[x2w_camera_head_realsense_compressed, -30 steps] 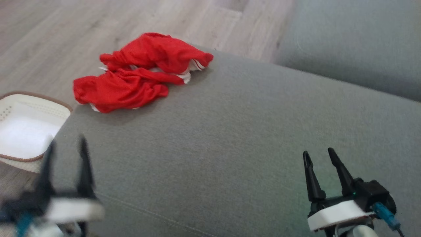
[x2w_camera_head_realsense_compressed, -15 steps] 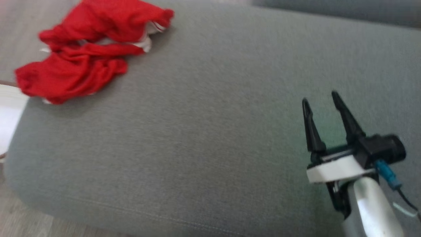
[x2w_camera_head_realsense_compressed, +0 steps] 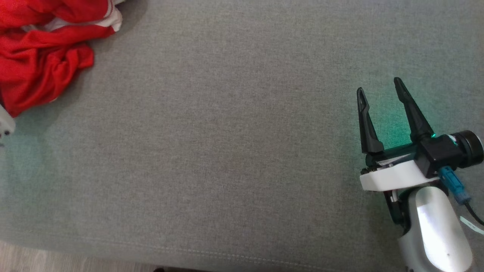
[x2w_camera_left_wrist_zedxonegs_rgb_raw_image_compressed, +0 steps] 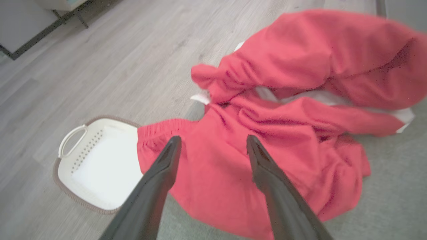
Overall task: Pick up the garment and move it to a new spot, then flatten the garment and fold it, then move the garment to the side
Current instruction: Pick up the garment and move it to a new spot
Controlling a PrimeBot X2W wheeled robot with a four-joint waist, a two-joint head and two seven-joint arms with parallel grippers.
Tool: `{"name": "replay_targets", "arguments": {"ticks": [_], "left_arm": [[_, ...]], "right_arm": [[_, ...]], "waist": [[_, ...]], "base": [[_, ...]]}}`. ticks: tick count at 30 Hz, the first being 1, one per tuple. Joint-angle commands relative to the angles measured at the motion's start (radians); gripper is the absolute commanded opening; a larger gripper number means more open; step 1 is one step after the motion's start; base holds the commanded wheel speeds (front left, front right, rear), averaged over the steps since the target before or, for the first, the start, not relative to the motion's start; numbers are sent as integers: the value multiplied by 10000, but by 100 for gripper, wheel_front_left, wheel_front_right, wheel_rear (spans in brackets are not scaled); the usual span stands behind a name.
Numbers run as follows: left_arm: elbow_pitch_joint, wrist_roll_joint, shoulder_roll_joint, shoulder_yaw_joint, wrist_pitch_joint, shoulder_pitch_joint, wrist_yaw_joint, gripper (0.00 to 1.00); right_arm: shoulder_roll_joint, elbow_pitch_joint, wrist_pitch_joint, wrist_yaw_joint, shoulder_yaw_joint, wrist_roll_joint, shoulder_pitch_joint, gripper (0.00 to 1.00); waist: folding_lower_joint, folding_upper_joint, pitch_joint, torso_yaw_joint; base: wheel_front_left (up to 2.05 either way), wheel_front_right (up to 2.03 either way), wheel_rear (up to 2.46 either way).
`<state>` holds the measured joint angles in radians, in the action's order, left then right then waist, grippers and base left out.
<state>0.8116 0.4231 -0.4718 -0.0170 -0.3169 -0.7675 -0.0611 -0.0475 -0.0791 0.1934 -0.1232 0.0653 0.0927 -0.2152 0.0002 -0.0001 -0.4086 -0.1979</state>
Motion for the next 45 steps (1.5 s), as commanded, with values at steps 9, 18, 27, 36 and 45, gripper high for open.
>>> {"name": "replay_targets", "arguments": {"ticks": [9,18,27,36,45], "left_arm": [[845,503,-111,-266,-151,18,-234,33],[1079,517,-6,71,489,-228,-491,0],[827,-4,-561,518,1198,-793,-537,0],[-367,-284,-1047,1488,936,-1457,-670,0],[-2483,27,-1284,3291,360,-1685,-693,0]], "right_arm": [[-27,608,-128,-75,261,140,7,100],[-27,522,-77,-75,255,85,-23,100],[-27,98,182,-75,148,-245,109,100],[-27,-665,546,-75,122,-944,476,100],[-27,-1177,669,-75,-289,-1409,1125,100]], "waist": [[-2,1,-273,65],[-2,1,-101,146],[-2,1,692,171],[-2,1,2259,269],[-2,1,3733,823]], "base": [[0,0,0],[0,0,0],[0,0,0],[0,0,0],[0,0,0]]}}
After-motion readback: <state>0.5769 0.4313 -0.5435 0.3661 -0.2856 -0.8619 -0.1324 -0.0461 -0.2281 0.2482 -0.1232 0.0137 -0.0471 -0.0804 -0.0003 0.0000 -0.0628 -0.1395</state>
